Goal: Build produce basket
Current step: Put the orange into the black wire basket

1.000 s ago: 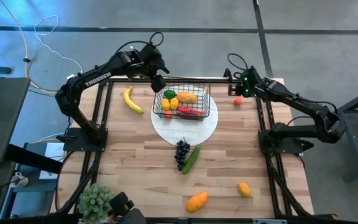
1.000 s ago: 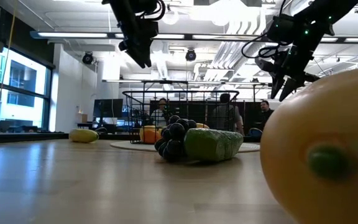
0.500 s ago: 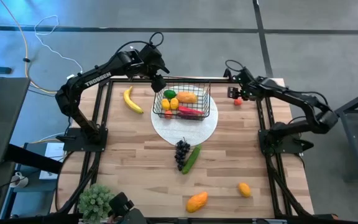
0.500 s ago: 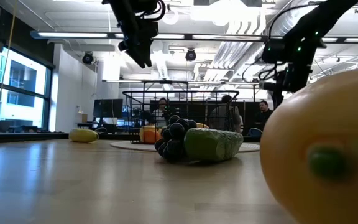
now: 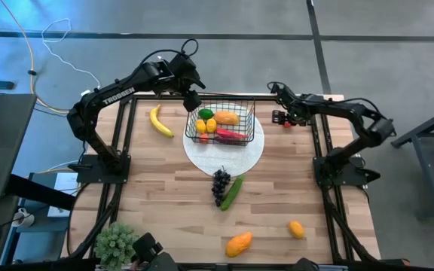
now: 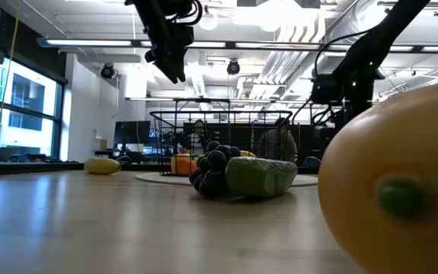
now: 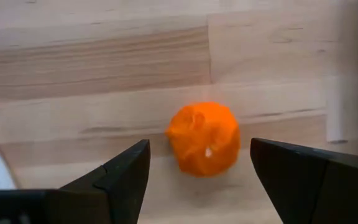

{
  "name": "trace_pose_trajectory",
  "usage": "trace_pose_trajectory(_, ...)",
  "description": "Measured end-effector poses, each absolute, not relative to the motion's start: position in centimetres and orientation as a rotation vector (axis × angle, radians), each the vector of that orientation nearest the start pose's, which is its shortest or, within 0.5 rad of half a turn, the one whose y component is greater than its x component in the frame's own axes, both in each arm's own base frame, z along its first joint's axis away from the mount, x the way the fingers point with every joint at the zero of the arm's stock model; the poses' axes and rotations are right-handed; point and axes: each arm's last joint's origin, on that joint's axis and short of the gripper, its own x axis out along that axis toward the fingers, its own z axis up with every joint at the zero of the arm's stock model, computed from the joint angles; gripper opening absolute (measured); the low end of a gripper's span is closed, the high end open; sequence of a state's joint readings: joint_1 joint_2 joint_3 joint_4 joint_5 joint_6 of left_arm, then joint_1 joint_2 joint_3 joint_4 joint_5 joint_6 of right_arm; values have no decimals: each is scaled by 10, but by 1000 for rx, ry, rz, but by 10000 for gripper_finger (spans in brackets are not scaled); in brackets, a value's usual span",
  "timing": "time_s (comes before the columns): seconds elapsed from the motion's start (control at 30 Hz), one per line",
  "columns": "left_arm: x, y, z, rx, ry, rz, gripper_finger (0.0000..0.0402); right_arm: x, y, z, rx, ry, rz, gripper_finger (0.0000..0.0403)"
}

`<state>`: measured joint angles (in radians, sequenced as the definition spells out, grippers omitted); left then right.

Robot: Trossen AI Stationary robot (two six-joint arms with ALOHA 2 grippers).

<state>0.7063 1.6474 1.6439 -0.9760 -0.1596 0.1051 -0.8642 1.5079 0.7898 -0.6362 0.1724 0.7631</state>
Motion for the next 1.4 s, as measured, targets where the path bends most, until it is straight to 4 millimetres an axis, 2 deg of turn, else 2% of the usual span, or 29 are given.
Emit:
trace_pose_trajectory(0.3, 255, 224, 346, -181, 1009, 740, 229, 162, -198, 136, 1083, 1020, -1369, 252)
trace_pose_trajectory(0.4, 255, 224, 346, -179, 1010, 740, 229, 163, -198, 136, 1088, 1013, -1366, 217)
trace_pose_trajectory(0.63, 255, 224, 346, -179, 1011, 740, 229, 162, -197, 137, 1082, 1025, -1352, 79)
trace_pose_trajectory(0.77, 255, 224, 346, -178, 1011, 740, 229, 162, -195, 140, 1077, 1039, -1299, 77)
trace_pose_trajectory(0.97, 255, 224, 346, -178, 1011, 740, 229, 167, -184, 163, 1071, 947, -1223, 77)
trace_pose_trajectory(1.4, 250, 220, 342, -217, 1074, 736, 229, 166, -146, 239, 1031, 536, -1072, 77)
